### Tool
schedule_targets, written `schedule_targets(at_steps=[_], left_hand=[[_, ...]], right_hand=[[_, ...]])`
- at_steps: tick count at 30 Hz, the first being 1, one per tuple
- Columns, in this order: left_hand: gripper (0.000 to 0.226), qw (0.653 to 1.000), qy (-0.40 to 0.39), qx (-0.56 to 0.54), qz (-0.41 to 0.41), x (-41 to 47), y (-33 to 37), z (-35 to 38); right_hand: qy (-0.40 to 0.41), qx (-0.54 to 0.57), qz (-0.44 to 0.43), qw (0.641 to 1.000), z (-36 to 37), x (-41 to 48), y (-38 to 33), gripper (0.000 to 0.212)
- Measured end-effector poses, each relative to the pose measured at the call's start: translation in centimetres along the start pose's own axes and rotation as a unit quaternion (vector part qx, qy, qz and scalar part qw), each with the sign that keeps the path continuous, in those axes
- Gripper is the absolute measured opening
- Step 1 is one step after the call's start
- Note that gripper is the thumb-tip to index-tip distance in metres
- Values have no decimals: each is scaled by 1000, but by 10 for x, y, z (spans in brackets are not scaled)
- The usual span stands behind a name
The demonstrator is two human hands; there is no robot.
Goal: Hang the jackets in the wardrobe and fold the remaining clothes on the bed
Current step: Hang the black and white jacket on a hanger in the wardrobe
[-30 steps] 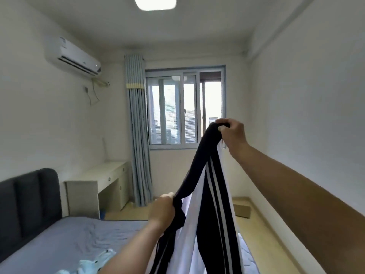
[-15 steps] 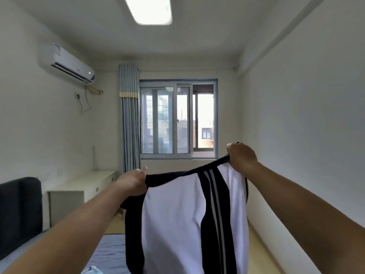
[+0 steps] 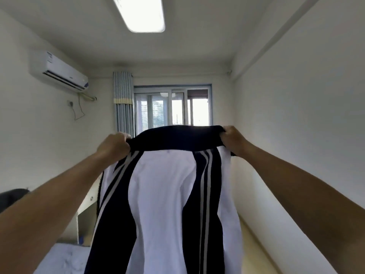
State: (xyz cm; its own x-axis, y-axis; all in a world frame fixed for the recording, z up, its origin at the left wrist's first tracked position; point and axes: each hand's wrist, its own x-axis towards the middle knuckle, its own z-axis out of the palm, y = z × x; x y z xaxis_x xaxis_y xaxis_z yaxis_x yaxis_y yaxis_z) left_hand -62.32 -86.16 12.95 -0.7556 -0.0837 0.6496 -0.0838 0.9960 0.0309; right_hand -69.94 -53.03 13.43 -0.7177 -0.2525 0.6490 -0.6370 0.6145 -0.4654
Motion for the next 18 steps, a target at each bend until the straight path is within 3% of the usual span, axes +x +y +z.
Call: schedule_targets(at_steps=[2, 4, 6, 8, 9, 10, 12, 13, 18], left_hand=[[26, 967, -171, 157, 103, -36, 15, 38], [23, 952, -196, 212, 103, -45, 5, 42], [21, 986, -66, 144, 43, -25, -15, 20], [25, 991, 65, 119, 1, -15, -33, 10], [24, 985, 59, 160, 10, -19, -33, 10], [24, 973, -2, 226, 47, -27, -31, 19], [29, 927, -207, 303, 78, -53, -24, 47], [31, 913, -249, 316, 67, -60, -23, 54], [27, 958, -162, 230, 48, -49, -22, 59]], right_hand=[[-167, -193, 42, 966, 26, -17, 11, 23], [-186, -364, 17, 913, 33, -21, 29, 18], [-91, -333, -21, 938, 23, -8, 29, 20], [34, -242, -36, 969, 24, 2, 27, 27], [16, -242, -37, 969, 29, 2, 26, 28], [-62, -259, -28, 963, 40, -2, 26, 28], [-212, -297, 32, 931, 66, -16, 35, 25], [-233, -296, 63, 924, 71, -21, 39, 27], [-224, -226, 25, 948, 68, -16, 39, 24]])
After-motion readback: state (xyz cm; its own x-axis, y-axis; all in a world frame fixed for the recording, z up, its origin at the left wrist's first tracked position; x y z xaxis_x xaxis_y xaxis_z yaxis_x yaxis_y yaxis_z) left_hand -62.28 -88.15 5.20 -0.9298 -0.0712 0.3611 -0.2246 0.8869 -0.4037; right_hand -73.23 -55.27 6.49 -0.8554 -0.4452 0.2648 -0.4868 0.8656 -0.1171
